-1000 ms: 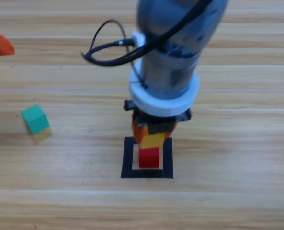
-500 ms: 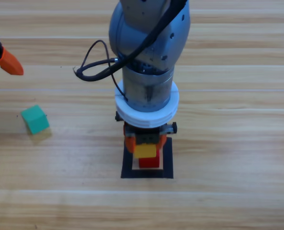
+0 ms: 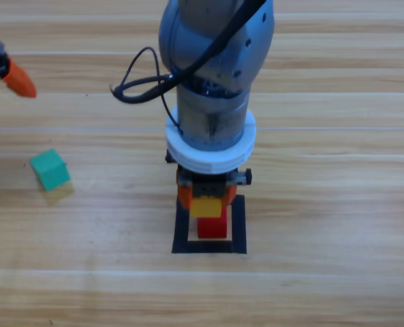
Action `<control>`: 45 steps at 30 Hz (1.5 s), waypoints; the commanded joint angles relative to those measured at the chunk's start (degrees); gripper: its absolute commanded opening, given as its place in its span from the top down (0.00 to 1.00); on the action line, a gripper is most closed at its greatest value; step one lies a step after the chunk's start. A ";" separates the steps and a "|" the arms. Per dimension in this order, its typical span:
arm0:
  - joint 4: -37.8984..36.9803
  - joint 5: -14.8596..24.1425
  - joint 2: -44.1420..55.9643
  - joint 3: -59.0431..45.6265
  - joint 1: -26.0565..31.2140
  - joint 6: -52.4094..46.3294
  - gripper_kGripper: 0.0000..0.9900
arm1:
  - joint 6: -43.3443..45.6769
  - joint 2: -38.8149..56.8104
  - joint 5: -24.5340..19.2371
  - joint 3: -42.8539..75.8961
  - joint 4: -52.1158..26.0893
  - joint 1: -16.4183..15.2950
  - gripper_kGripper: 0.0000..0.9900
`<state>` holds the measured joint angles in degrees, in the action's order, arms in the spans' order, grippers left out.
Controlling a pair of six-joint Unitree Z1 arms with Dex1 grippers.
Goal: Stack the blocks in the rectangular block: red at the bottom, yellow in the middle, green on top
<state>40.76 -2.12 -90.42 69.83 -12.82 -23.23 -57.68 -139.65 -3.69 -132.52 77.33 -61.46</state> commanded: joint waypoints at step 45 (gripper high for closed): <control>9.51 6.60 -14.26 13.14 -8.88 -20.98 0.04 | 2.22 -7.04 2.64 -1.68 1.06 4.60 1.00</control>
<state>49.83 3.90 -102.29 84.26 -20.35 -43.86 -55.94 -141.79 -1.38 -133.79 77.53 -58.40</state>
